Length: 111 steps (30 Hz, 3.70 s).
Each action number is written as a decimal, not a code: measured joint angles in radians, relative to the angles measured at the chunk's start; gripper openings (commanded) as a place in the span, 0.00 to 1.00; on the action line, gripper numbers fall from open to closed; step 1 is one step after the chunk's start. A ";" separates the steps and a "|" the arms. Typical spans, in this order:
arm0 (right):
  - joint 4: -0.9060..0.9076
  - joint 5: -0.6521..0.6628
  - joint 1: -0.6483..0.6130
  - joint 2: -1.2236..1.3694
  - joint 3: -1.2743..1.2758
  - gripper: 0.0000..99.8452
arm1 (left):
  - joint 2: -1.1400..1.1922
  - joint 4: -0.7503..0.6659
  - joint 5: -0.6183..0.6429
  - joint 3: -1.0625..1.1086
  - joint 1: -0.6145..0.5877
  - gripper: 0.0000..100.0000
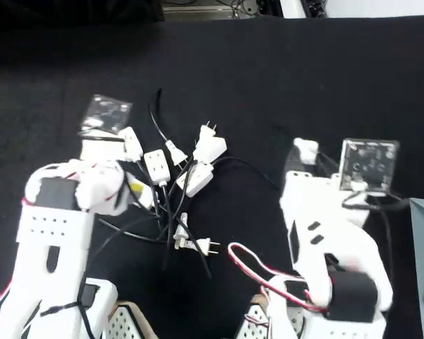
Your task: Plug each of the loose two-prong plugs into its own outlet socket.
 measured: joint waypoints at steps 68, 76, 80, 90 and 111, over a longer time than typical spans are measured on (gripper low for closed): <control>-0.048 0.232 -0.354 1.028 0.161 0.13 | -0.193 -0.282 0.192 0.428 -0.192 0.26; -0.048 0.232 -0.354 1.031 0.161 0.13 | -0.193 -0.345 0.192 0.483 -0.192 0.26; -0.048 0.232 -0.354 1.031 0.161 0.13 | -0.193 -0.353 0.192 0.485 -0.192 0.26; -0.048 0.241 -0.308 1.031 0.161 0.08 | -0.193 -0.353 0.192 0.485 -0.192 0.26; -0.048 0.275 -0.285 1.031 0.189 0.07 | -0.193 -0.353 0.192 0.485 -0.199 0.26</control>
